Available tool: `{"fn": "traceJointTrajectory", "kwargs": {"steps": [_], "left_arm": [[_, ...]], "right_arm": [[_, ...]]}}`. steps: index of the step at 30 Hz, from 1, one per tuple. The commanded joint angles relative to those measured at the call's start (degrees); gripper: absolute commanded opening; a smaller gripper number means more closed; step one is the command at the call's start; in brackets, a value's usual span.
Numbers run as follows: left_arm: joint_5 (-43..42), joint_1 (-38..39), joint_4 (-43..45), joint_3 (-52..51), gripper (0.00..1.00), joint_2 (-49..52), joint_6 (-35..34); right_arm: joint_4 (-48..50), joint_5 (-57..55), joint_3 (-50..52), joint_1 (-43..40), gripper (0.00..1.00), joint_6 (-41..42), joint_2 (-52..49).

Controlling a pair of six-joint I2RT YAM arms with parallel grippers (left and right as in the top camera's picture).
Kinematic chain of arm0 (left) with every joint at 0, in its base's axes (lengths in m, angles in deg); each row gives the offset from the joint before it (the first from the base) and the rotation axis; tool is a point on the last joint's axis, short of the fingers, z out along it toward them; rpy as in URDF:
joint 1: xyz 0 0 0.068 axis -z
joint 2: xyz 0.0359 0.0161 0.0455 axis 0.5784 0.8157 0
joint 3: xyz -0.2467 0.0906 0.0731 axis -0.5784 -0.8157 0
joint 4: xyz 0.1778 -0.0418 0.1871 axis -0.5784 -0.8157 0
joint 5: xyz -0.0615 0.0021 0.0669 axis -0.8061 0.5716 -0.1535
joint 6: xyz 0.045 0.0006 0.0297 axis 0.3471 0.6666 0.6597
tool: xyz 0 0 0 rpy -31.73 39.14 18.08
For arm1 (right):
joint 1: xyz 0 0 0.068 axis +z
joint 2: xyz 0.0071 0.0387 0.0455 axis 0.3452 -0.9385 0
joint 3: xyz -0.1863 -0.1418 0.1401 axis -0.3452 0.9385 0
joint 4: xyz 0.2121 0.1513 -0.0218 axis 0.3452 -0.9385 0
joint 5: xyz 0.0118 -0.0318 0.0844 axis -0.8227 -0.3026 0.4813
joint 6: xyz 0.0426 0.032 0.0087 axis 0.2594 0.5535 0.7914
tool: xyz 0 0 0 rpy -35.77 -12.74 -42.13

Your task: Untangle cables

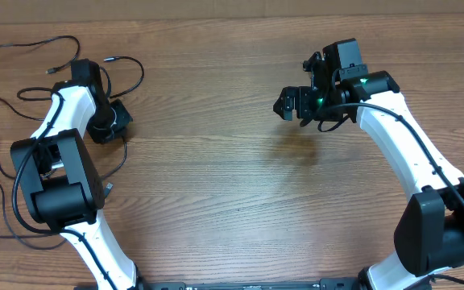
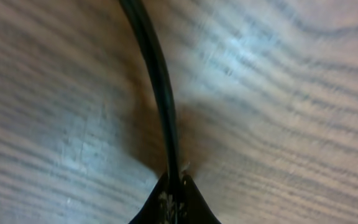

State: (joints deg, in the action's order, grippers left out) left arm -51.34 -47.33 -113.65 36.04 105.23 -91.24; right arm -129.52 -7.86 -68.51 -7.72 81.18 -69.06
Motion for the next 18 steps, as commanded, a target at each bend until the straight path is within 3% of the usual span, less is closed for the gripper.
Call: {"fn": "traceJointTrajectory", "kwargs": {"steps": [1,7,9,12,18], "left_arm": [[-0.2,0.0,-1.6,-0.5,0.04,0.5,-1.0],[0.4,0.0,-2.5,-0.1,0.04,0.5,-1.0],[0.9,0.0,-2.9,0.6,0.19,0.4,-1.0],[0.9,0.0,-5.0,3.0,0.33,0.4,-1.0],[0.6,0.0,-17.6,13.7,0.53,0.4,-1.0]], "right_arm": [[0.2,-0.2,-0.7,-0.1,1.0,-0.2,1.2],[0.2,-0.2,-0.7,-0.1,1.0,-0.2,1.2],[0.2,-0.2,-0.7,-0.1,1.0,-0.2,1.2],[0.2,-0.2,-0.7,-0.1,1.0,-0.2,1.2],[0.2,-0.2,-0.7,-0.1,1.0,-0.2,1.2]]}}
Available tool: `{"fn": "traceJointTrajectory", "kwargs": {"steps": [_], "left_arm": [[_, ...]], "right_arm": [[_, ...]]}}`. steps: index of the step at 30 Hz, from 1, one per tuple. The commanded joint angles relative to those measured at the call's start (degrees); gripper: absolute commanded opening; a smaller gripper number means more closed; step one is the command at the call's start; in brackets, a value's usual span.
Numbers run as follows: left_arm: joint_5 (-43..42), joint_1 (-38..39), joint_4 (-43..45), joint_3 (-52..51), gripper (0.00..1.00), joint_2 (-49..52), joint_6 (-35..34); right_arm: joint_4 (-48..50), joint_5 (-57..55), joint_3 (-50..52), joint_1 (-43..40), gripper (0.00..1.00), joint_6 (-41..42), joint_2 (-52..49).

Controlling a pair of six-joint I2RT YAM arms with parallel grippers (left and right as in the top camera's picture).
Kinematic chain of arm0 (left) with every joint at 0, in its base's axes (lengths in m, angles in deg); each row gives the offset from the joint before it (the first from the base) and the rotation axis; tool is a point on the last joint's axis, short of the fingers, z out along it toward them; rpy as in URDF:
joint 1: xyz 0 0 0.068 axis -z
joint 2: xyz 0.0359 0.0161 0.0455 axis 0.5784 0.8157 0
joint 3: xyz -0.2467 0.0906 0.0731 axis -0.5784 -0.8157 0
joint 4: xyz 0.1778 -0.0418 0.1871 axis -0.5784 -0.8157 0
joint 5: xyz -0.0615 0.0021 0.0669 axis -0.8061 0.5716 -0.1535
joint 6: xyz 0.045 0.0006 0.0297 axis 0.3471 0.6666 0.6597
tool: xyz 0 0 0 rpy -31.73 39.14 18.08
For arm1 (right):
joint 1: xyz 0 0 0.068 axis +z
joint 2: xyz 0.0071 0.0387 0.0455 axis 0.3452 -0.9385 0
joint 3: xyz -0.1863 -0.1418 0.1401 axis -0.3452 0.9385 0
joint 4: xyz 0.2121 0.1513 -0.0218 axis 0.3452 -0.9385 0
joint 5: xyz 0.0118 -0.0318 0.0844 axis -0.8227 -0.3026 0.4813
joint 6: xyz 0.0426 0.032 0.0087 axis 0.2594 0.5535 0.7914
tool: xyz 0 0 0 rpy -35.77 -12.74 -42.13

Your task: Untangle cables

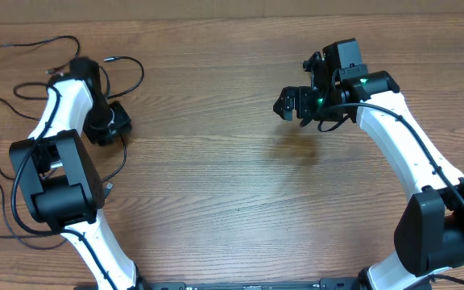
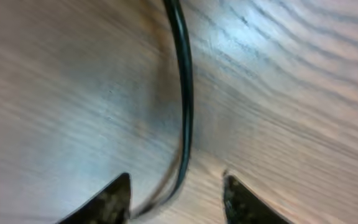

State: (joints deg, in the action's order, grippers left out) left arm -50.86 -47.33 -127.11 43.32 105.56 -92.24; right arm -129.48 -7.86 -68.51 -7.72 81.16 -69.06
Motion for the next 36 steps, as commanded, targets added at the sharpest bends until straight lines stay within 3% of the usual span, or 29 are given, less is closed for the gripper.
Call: {"fn": "traceJointTrajectory", "kwargs": {"steps": [1,5,8,9,10,25,36], "left_arm": [[-0.2,0.0,-6.8,8.6,0.55,0.1,0.0],[-4.9,0.0,-16.1,17.5,0.67,-0.3,2.6],[-10.8,0.1,-18.4,18.9,0.75,-3.2,5.7],[-11.9,0.1,-18.8,18.9,0.93,-4.5,6.2],[-13.2,0.1,-19.1,18.9,0.99,-6.1,6.8],[-14.8,3.2,-29.1,18.7,0.99,-38.0,12.9],[-14.7,11.6,-32.0,8.4,0.99,-60.4,8.9]], "right_arm": [[0.1,-0.2,-0.7,-0.1,1.0,-0.2,1.2],[0.1,-0.2,-0.7,-0.1,1.0,-0.2,1.2],[0.1,-0.2,-0.7,-0.1,1.0,-0.2,1.2],[0.1,-0.2,-0.7,-0.1,1.0,-0.2,1.2],[0.1,-0.2,-0.7,-0.1,1.0,-0.2,1.2],[0.1,-0.2,-0.7,-0.1,1.0,-0.2,1.2],[0.1,-0.2,-0.7,-0.1,1.0,-0.2,1.2]]}}
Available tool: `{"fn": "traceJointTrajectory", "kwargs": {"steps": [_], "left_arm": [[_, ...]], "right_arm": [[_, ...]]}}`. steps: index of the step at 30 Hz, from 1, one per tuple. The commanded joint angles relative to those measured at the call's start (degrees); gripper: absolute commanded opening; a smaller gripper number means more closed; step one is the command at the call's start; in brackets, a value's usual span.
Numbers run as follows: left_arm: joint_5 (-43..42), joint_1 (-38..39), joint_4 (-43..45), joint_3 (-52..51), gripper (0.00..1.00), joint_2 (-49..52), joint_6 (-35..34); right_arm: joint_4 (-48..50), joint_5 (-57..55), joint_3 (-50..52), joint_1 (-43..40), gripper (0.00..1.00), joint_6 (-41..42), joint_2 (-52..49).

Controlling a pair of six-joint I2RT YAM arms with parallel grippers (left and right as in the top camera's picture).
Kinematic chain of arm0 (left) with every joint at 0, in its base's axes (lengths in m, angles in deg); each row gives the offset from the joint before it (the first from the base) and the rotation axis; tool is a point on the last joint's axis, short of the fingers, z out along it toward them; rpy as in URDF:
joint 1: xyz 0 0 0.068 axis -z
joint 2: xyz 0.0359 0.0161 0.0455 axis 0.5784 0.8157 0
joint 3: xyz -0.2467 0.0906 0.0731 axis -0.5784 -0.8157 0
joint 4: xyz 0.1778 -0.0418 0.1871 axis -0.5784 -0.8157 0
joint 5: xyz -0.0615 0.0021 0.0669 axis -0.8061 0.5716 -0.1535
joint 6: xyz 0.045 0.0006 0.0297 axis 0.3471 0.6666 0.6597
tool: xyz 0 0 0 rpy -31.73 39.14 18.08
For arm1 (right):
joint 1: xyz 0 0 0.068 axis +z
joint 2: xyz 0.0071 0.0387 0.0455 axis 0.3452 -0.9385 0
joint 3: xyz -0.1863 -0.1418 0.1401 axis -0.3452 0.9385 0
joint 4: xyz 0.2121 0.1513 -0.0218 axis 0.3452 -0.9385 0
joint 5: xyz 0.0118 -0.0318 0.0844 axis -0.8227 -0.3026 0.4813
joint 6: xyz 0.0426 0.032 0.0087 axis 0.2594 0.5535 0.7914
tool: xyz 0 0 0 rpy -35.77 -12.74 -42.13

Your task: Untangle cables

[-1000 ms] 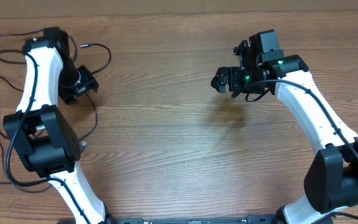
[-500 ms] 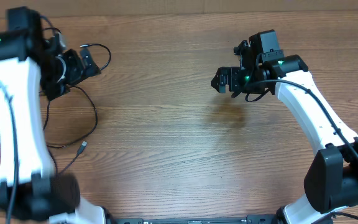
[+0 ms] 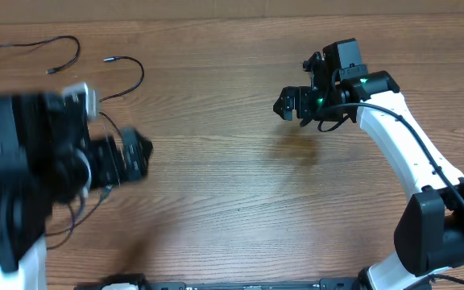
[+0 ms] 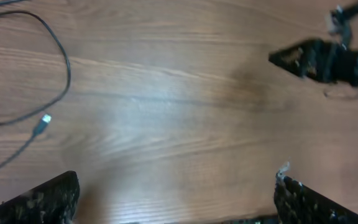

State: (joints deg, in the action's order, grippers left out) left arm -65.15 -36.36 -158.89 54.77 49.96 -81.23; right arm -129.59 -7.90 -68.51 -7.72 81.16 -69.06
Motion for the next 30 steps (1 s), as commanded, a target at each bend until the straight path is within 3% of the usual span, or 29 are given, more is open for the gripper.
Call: {"fn": "traceJointTrajectory", "kwargs": {"steps": [1,8,23,30], "left_arm": [[-0.4,0.7,-0.6,-4.9,1.0,-7.3,-2.3],[-0.4,0.7,-2.6,-10.4,1.0,-16.3,-2.5],[1.8,0.7,-2.6,-11.8,0.99,-16.9,-2.0],[4.5,1.3,-0.1,-26.1,1.0,-20.9,1.1]], "right_arm": [[0.2,-0.2,-0.7,-0.1,1.0,-0.2,1.2],[0.2,-0.2,-0.7,-0.1,1.0,-0.2,1.2],[0.2,-0.2,-0.7,-0.1,1.0,-0.2,1.2],[0.2,-0.2,-0.7,-0.1,1.0,-0.2,1.2]]}}
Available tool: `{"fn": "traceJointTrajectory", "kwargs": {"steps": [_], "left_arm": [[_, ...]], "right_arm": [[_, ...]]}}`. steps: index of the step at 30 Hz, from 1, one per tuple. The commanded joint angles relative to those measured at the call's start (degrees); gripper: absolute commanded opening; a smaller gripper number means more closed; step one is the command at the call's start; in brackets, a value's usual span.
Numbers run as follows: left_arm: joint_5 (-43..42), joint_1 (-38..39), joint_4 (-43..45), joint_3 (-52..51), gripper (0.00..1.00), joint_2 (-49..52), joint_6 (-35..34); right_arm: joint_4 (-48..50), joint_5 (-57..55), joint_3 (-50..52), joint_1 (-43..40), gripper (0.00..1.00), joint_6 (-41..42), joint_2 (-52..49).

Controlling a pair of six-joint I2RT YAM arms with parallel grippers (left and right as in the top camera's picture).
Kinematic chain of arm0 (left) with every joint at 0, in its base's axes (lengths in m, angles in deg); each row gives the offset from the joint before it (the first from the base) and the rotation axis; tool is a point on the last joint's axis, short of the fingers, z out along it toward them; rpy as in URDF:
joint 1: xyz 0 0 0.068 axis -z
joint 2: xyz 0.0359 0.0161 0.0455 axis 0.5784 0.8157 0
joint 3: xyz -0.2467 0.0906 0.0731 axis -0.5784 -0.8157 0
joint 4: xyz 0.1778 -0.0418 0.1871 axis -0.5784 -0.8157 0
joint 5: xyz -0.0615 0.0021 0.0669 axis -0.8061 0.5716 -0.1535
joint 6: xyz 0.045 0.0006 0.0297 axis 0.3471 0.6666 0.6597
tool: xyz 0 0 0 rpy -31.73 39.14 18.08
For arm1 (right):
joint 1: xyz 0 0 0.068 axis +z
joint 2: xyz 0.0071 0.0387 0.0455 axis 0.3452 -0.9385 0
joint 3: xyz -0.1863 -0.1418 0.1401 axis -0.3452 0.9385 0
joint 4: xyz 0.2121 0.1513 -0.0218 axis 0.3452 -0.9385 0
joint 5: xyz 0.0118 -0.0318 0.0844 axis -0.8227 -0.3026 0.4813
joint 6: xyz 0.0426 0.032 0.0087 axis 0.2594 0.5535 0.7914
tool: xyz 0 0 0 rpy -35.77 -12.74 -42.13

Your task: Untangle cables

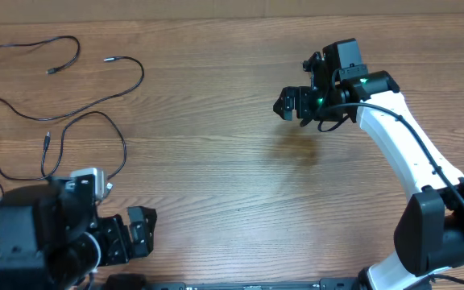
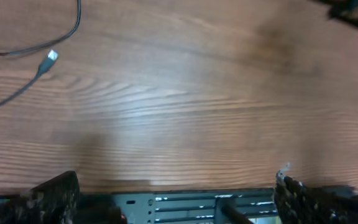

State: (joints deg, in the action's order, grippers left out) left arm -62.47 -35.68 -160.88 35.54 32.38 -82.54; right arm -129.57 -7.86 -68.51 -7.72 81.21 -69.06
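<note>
Several thin black cables lie spread at the table's far left: one loop [image 1: 76,48] at the back corner, and a longer cable [image 1: 142,74] curving down toward the left arm. My left gripper [image 1: 141,229] sits pulled back at the front edge, well short of them. Its wrist view shows the left gripper [image 2: 176,190] open, fingers [image 2: 55,196] wide apart with nothing between them. A cable end with a silver plug [image 2: 51,56] lies ahead at the upper left. My right gripper [image 1: 288,105] hovers over bare wood at the right, holding nothing I can see; its jaws are unclear from above.
The wooden table [image 1: 232,177] stretches between the two arms. A metal mounting rail [image 2: 191,202] runs along the front edge under the left gripper. The left arm's base [image 1: 39,234] fills the front left corner.
My left arm has drawn back from mid-left of the table to the front edge, and its gripper is still open. The cables and the right arm have not moved.
My left gripper was first shut on a black cable among the cables at the far left. Then it stood open with that cable lying between its fingers. Later it was open and away from the cables. Now it rests at the front edge, and the cables lie spread out.
</note>
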Motion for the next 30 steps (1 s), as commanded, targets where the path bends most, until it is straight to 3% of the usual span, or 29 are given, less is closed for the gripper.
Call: {"fn": "traceJointTrajectory", "kwargs": {"steps": [1,11,16,30], "left_arm": [[1.1,0.7,3.8,-9.6,0.99,-4.8,3.8],[-9.9,-1.5,34.1,-39.0,1.0,-25.7,24.0],[-9.7,-3.9,41.2,-49.7,0.99,-35.5,24.3],[-15.7,-7.3,72.1,-71.5,1.0,-42.9,19.6]], "right_arm": [[0.2,-0.2,-0.7,-0.1,1.0,-0.2,1.2],[0.2,-0.2,-0.7,-0.1,1.0,-0.2,1.2],[0.2,-0.2,-0.7,-0.1,1.0,-0.2,1.2],[0.2,-0.2,-0.7,-0.1,1.0,-0.2,1.2]]}}
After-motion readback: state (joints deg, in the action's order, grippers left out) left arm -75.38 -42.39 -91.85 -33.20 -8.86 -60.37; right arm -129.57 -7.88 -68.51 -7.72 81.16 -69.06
